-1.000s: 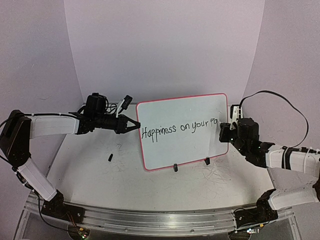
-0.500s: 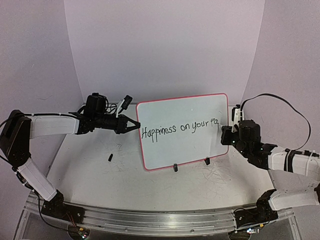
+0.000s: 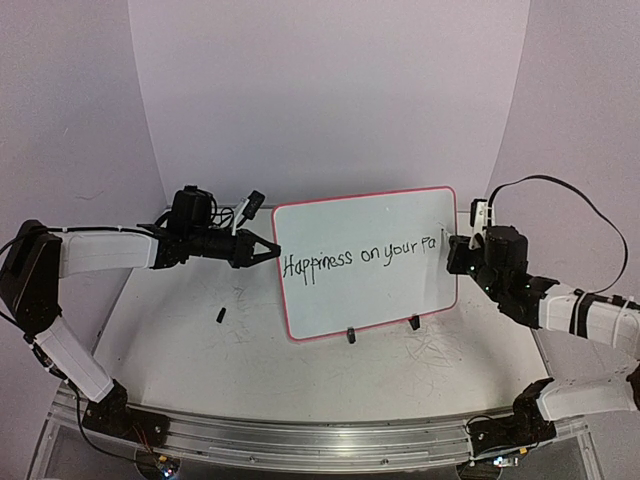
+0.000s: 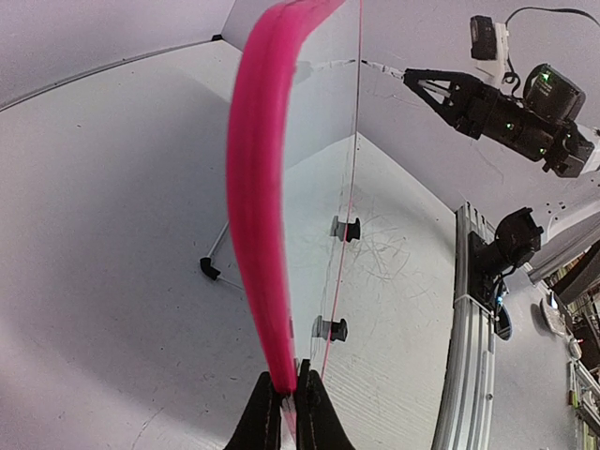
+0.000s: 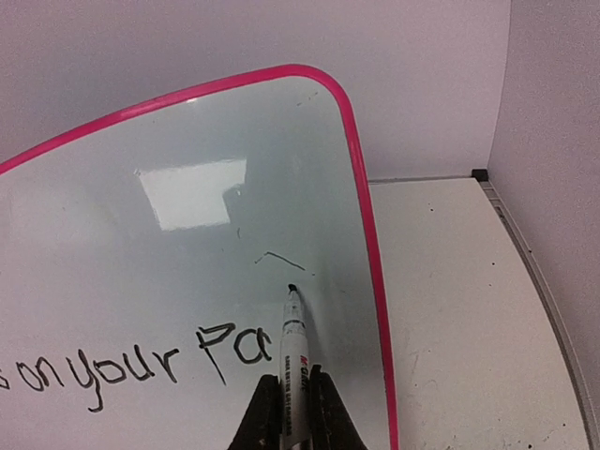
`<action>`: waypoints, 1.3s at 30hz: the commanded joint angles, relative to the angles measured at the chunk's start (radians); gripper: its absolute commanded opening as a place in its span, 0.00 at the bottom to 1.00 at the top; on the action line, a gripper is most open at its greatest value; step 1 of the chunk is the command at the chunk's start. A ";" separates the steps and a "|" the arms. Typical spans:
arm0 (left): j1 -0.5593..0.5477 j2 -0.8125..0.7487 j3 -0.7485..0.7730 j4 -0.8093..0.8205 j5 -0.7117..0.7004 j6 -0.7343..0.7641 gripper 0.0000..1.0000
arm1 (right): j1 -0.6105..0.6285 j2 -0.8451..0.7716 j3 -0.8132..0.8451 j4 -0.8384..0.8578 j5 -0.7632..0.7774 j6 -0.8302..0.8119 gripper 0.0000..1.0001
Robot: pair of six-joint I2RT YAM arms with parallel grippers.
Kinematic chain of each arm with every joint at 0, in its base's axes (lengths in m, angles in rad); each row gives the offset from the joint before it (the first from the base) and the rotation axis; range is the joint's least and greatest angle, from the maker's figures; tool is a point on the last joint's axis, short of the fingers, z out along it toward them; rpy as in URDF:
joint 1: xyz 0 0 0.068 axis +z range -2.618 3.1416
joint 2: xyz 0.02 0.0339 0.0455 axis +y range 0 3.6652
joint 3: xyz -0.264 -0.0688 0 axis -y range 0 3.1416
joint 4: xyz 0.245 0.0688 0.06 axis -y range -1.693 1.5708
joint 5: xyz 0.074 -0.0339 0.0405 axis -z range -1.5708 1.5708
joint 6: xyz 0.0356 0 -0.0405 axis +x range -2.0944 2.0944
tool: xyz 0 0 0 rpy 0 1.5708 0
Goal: Write a sentence on the whiteboard
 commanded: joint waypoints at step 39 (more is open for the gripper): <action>-0.025 -0.041 0.038 -0.028 0.031 0.049 0.00 | -0.007 -0.009 -0.063 -0.028 -0.035 0.052 0.00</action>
